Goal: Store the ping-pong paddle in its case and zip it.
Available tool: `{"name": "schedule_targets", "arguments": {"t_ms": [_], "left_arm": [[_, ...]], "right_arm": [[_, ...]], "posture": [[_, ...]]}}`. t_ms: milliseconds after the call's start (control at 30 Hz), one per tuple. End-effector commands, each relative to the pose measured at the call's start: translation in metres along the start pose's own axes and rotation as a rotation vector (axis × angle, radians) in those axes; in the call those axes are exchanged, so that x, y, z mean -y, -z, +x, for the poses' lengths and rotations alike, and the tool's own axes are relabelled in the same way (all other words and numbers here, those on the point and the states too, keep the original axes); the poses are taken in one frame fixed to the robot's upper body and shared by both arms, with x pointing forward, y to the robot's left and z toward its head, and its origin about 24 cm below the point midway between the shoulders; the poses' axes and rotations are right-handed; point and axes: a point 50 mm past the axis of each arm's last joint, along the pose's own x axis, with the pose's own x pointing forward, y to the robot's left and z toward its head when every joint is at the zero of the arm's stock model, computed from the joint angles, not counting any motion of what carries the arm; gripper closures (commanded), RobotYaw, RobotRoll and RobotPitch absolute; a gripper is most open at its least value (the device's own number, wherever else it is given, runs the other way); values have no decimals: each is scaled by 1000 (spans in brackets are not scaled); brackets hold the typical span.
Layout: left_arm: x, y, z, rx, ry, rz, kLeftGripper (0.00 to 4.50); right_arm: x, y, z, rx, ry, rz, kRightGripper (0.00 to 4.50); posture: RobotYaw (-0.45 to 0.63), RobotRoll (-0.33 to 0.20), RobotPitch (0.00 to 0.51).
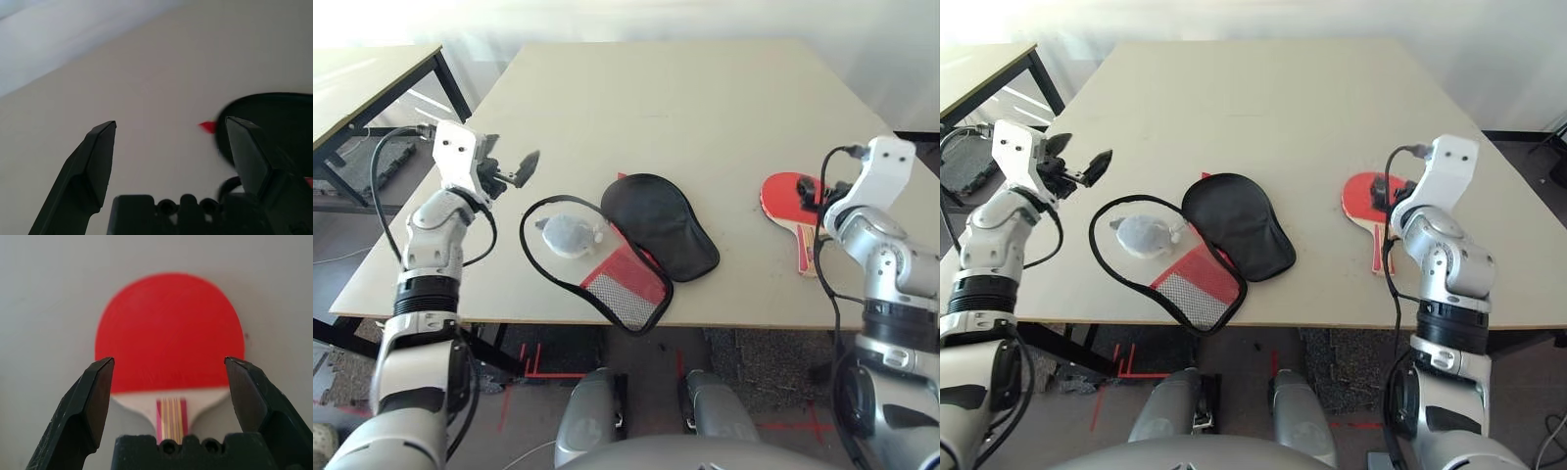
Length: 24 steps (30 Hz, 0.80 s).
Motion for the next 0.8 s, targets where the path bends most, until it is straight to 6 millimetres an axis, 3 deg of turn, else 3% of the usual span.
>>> {"name": "schedule_targets", "arguments": {"t_ms": [33, 300, 633, 733, 800], "left_arm": [[10, -9, 2, -25, 167, -6, 0], [27, -20, 7, -40, 379, -7, 0], [37, -26, 7, -54, 468, -23, 0], [39, -26, 5, -57, 478, -36, 0], [39, -25, 3, -61, 476, -39, 0]], "right_arm": [[3, 6, -7, -72, 32, 5, 44], [7, 26, -6, -194, 30, 57, 44], [-1, 46, 8, -287, 5, 39, 44], [-3, 50, 10, -298, -9, 28, 621], [-6, 48, 10, -288, -22, 26, 1366]], "posture": [[-27, 0, 49], [-24, 0, 47], [3, 0, 36], [9, 0, 35], [13, 0, 36]]}}
